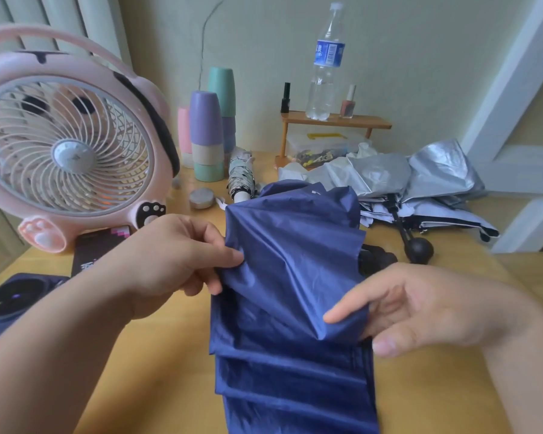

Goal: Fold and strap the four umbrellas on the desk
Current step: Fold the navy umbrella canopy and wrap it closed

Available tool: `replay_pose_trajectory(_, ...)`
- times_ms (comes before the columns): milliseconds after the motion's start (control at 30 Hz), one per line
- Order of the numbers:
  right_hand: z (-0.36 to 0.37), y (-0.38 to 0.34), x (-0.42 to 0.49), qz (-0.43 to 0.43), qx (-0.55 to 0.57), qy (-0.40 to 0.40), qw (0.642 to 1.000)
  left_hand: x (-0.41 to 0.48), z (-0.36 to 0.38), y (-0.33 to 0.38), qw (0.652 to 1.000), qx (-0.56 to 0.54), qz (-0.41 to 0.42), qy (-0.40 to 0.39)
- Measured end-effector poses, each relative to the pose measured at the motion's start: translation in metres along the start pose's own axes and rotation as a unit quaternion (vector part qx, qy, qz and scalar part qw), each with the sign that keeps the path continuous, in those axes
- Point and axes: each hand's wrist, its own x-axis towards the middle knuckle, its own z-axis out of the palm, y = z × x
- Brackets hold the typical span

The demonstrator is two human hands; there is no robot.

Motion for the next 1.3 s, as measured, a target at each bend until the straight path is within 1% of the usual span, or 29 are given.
replay_pose_trajectory(67,0.000,0.000,0.003,-0.004,0.024,0.027,0.999,0.000,-0.003,0.000,1.000,0.024,-0.008,0.007)
replay_pose_trajectory(133,0.001,0.001,0.009,0.004,0.082,0.105,0.991,0.001,-0.006,-0.002,0.999,0.052,-0.009,0.013)
replay_pose_trajectory(200,0.003,0.002,0.014,0.012,0.137,0.177,0.975,0.000,-0.008,-0.003,0.997,0.074,-0.010,-0.004)
replay_pose_trajectory(233,0.004,0.003,0.016,0.016,0.133,0.197,0.971,-0.001,-0.007,-0.003,0.996,0.088,-0.010,-0.016)
replay_pose_trajectory(267,0.005,0.003,0.017,0.023,0.117,0.200,0.972,-0.003,-0.007,-0.003,0.995,0.100,-0.005,-0.026)
replay_pose_trajectory(333,0.006,0.002,0.016,0.035,0.076,0.181,0.980,-0.004,-0.003,-0.002,0.993,0.110,0.015,-0.032)
replay_pose_trajectory(367,0.006,0.001,0.015,0.039,0.043,0.172,0.983,-0.003,-0.001,-0.002,0.993,0.111,0.024,-0.023)
replay_pose_trajectory(433,0.006,-0.002,0.013,0.052,-0.028,0.149,0.987,0.000,0.002,-0.004,0.991,0.124,0.039,0.019)
replay_pose_trajectory(500,0.006,-0.002,0.013,0.061,-0.046,0.120,0.990,0.004,0.002,-0.007,0.987,0.147,0.044,0.047)
replay_pose_trajectory(567,0.005,-0.002,0.013,0.069,-0.058,0.121,0.989,0.005,0.000,-0.008,0.985,0.168,0.034,0.036)
replay_pose_trajectory(700,0.003,0.006,0.017,0.077,-0.116,0.161,0.977,0.005,-0.002,-0.010,0.975,0.220,0.024,-0.020)
replay_pose_trajectory(767,0.004,0.008,0.019,0.072,-0.110,0.170,0.977,0.004,-0.003,-0.010,0.974,0.217,0.035,-0.051)
replay_pose_trajectory(833,0.005,0.006,0.017,0.059,-0.072,0.170,0.981,0.002,-0.005,-0.008,0.975,0.204,0.046,-0.079)
replay_pose_trajectory(933,0.007,0.000,0.013,0.050,-0.042,0.130,0.989,-0.002,-0.008,-0.004,0.973,0.202,0.055,-0.094)
replay_pose_trajectory(1067,0.008,-0.002,0.016,0.055,-0.088,0.100,0.990,0.000,-0.012,-0.008,0.959,0.268,0.054,-0.071)
replay_pose_trajectory(1200,0.010,-0.002,0.020,0.088,-0.110,0.078,0.987,0.003,-0.011,-0.013,0.930,0.356,0.040,-0.078)
replay_pose_trajectory(1300,0.011,-0.004,0.018,0.101,-0.115,0.076,0.985,0.003,-0.010,-0.014,0.926,0.367,0.035,-0.080)
